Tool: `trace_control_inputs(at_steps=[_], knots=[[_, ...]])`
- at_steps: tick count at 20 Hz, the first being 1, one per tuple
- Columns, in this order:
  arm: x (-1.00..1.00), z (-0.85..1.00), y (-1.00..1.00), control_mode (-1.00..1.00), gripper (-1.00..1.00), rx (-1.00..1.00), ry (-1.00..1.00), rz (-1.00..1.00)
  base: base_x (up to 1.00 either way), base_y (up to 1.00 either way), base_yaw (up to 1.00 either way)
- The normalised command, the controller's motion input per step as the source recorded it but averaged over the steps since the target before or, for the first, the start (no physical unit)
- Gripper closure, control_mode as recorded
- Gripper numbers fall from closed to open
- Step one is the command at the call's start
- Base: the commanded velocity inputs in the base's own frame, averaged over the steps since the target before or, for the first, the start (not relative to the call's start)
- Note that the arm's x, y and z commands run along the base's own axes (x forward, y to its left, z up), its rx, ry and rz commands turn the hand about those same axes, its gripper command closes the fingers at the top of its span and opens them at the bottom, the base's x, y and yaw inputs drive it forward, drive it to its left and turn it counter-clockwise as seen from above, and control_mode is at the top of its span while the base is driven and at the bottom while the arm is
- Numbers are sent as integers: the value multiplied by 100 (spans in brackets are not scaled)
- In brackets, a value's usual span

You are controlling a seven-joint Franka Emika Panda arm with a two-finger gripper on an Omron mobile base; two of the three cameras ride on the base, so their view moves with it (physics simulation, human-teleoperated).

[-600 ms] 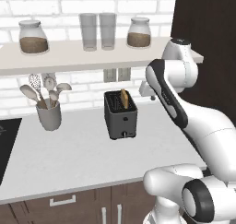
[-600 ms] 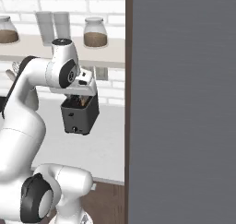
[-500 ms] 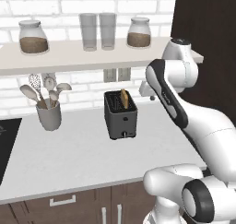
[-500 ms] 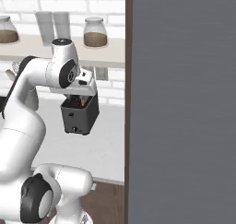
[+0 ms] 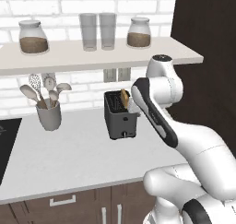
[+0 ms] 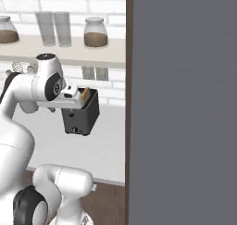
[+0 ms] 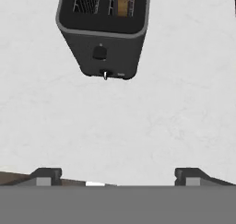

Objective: Start the toaster. Once the lever pops up, take the bread to the plate on the dining counter.

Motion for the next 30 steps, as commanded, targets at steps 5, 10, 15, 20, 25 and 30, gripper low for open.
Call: trace_control_inputs(at_steps=[5,10,15,20,25,30], knots=[[43,-30,91,-100,-100,-3,0,-1,0,0,0],[72,-12,31,-100,100,0,0,-1,0,0,0],[21,-4,0,-100,100,-2,0,-5,0,0,0],[3,-31,4,-100,100,-2,0,-17,0,0,0],[2,-28,-11,-100,100,0,-1,-14,0,0,0],[9,0,-33,-100,100,0,-5,-7,0,0,0]])
